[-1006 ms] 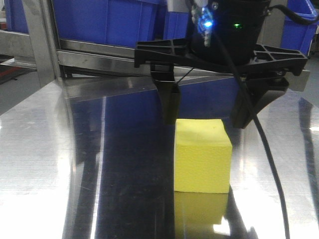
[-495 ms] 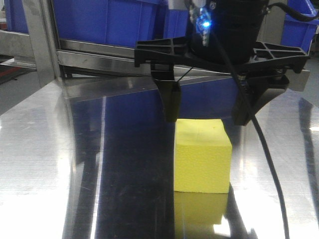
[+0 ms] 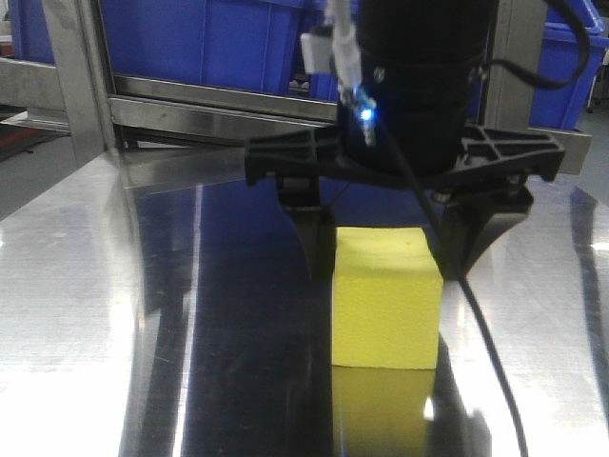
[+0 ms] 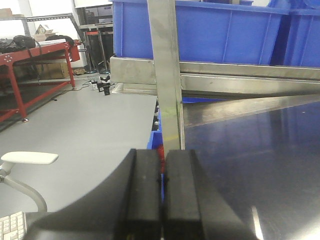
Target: Place yellow foam block on left shelf second layer
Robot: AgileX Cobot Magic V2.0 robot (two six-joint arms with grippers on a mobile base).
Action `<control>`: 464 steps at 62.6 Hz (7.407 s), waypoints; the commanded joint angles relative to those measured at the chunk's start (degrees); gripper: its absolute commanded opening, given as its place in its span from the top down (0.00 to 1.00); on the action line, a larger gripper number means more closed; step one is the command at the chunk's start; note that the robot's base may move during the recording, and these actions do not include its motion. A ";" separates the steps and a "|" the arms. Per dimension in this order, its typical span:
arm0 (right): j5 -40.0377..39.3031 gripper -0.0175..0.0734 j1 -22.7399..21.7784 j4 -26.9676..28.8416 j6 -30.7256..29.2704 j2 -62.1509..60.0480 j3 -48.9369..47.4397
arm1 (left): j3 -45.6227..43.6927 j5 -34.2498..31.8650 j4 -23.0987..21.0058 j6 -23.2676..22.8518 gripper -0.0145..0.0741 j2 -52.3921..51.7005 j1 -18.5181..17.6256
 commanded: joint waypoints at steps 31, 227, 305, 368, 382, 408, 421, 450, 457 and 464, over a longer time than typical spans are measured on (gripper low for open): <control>-1.28 0.11 -0.11 1.57 -0.17 1.35 -0.96 | 1.40 -4.73 -0.29 -0.22 0.70 -0.95 0.06; -47.57 0.26 -42.55 7.24 -48.11 -86.43 51.71 | 1.40 -4.73 -0.29 -0.22 0.70 -0.95 0.06; -47.57 0.26 -42.55 7.24 -48.11 -86.43 51.71 | 1.40 -4.73 -0.29 -0.22 0.70 -0.95 0.06; -47.57 0.26 -42.55 7.24 -48.11 -86.43 51.71 | 1.40 -4.73 -0.29 -0.22 0.70 -0.95 0.06; -47.57 0.26 -42.55 7.24 -48.11 -86.43 51.71 | 1.40 -4.73 -0.29 -0.22 0.70 -0.95 0.06; -47.57 0.26 -42.55 7.24 -48.11 -86.43 51.71 | 1.40 -4.73 -0.29 -0.22 0.70 -0.95 0.06; -47.57 0.26 -42.55 7.24 -48.11 -86.43 51.71 | 1.40 -4.73 -0.29 -0.22 0.70 -0.95 0.06; -47.57 0.26 -42.55 7.24 -48.11 -86.43 51.71 | 1.40 -4.73 -0.29 -0.22 0.70 -0.95 0.06; -47.57 0.26 -42.55 7.24 -48.11 -86.43 51.71 | 1.40 -4.73 -0.29 -0.22 0.70 -0.95 0.06; -47.57 0.26 -42.55 7.24 -48.11 -86.43 51.71 | 1.40 -4.73 -0.29 -0.22 0.70 -0.95 0.06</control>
